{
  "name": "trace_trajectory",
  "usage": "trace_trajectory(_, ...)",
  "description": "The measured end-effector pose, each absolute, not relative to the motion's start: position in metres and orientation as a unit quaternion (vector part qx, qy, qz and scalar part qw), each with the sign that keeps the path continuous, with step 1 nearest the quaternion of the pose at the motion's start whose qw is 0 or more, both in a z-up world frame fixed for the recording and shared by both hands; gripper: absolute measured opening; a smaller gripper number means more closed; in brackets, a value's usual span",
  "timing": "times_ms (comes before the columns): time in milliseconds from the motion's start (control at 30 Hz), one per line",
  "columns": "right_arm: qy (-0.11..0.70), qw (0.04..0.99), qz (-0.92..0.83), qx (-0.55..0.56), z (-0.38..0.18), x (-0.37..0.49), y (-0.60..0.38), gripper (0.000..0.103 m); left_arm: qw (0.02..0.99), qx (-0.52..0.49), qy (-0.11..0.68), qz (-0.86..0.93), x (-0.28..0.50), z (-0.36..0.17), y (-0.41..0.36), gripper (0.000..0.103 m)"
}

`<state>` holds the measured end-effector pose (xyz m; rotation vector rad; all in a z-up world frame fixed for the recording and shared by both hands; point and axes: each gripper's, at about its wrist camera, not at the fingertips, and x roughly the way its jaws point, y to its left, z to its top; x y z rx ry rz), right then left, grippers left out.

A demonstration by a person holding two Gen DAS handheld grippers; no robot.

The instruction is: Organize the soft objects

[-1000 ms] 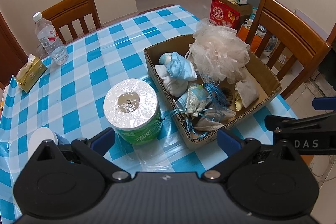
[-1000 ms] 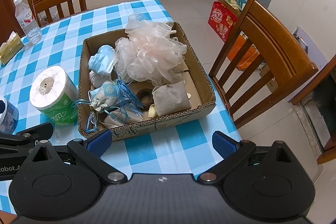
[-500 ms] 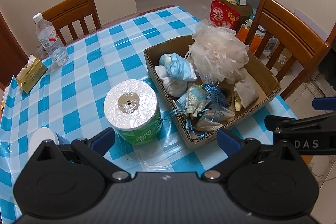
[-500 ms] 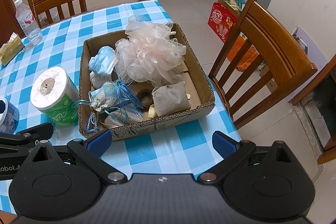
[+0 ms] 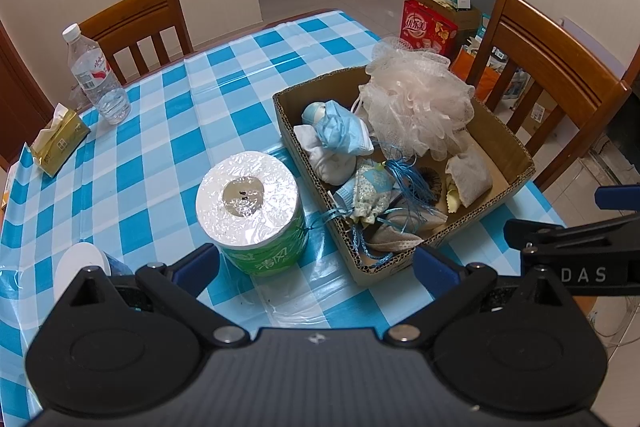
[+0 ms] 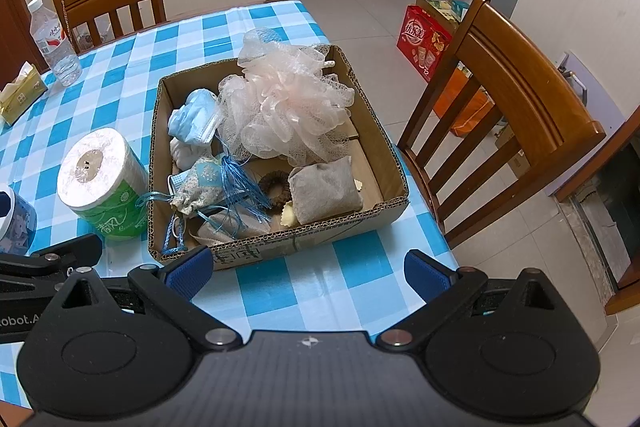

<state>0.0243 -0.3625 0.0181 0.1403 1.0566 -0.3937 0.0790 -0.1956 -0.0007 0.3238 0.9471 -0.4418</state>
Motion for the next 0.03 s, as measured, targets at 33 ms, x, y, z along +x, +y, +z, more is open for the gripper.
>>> trace_trajectory(33,0.5,0.843,-0.186,0.067,0.0181,0.0242,-0.3626,0.103,0.854,0.154,0.45,-0.21,0.0791,-0.0007,-0.1954,0.102)
